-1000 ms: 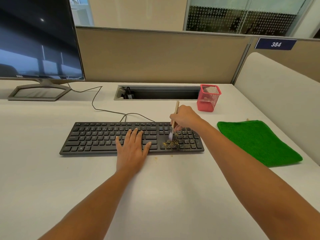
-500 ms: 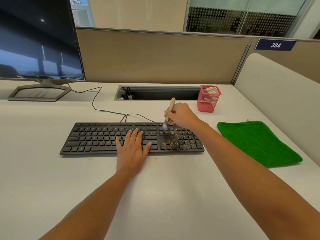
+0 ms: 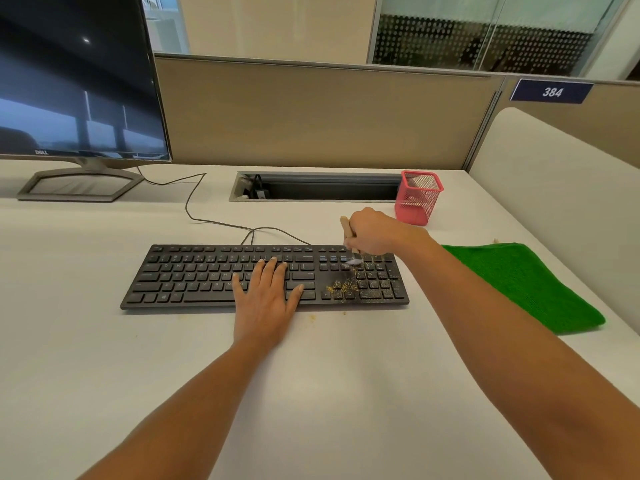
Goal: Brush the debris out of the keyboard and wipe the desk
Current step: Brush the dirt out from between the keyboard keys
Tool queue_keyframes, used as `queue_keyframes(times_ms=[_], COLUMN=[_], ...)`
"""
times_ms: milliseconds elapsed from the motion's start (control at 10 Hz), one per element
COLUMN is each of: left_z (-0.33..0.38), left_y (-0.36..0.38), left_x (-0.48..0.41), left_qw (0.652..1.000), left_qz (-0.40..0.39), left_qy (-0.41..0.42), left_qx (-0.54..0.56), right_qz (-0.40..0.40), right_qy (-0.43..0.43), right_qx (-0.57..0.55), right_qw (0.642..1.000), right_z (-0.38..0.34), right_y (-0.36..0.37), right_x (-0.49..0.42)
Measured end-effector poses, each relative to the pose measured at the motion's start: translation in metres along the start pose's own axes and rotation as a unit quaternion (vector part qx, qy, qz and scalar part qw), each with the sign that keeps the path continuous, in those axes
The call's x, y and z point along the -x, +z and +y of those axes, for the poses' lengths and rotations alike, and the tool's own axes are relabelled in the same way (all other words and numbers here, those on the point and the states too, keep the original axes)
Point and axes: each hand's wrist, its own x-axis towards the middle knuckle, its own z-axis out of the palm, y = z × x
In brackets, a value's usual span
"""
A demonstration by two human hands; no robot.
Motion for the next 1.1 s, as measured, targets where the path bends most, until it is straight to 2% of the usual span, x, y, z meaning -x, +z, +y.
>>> queue_keyframes(times_ms=[100, 200, 300, 400, 500, 600, 700, 900, 1000, 1100], left_z=[0.000, 0.000, 0.000, 0.000, 0.000, 0.001, 0.001, 0.000, 0.001, 0.000], left_y=[0.000, 0.000, -0.001, -0.001, -0.001, -0.001, -0.001, 0.000, 0.000, 0.000], left_x=[0.000, 0.000, 0.000, 0.000, 0.000, 0.000, 0.000, 0.000, 0.000, 0.001], left_qw=[1.000, 1.000, 1.000, 1.000, 1.000, 1.000, 1.000, 1.000, 1.000, 1.000], left_qz=[0.003, -0.001, 0.001, 0.002, 0.002, 0.001, 0.002, 0.004, 0.004, 0.003], left_qy=[0.000, -0.001, 0.000, 0.000, 0.000, 0.000, -0.002, -0.001, -0.001, 0.000], left_qx=[0.001, -0.004, -0.001, 0.000, -0.002, -0.003, 0.004, 0.000, 0.000, -0.002], right_qz=[0.063, 0.062, 0.032, 0.058, 0.120, 0.173, 0.162, 0.064, 0.095, 0.160], right_qy=[-0.007, -0.006, 0.015, 0.047, 0.073, 0.100, 0.116, 0.133, 0.136, 0.134], right_qx=[-0.063, -0.158, -0.155, -0.085, -0.120, -0.209, -0.232, -0.225, -0.248, -0.265], right_qw=[0.996, 0.985, 0.987, 0.994, 0.983, 0.957, 0.952, 0.963, 0.954, 0.941], right_z=[-0.002, -0.009, -0.007, -0.001, 0.001, -0.002, -0.003, -0.001, 0.000, 0.000], right_y=[0.002, 0.010, 0.013, 0.008, 0.008, 0.015, 0.023, 0.018, 0.016, 0.017], right_x=[-0.003, -0.005, -0.004, -0.004, -0.009, -0.012, -0.013, -0.007, -0.009, -0.011])
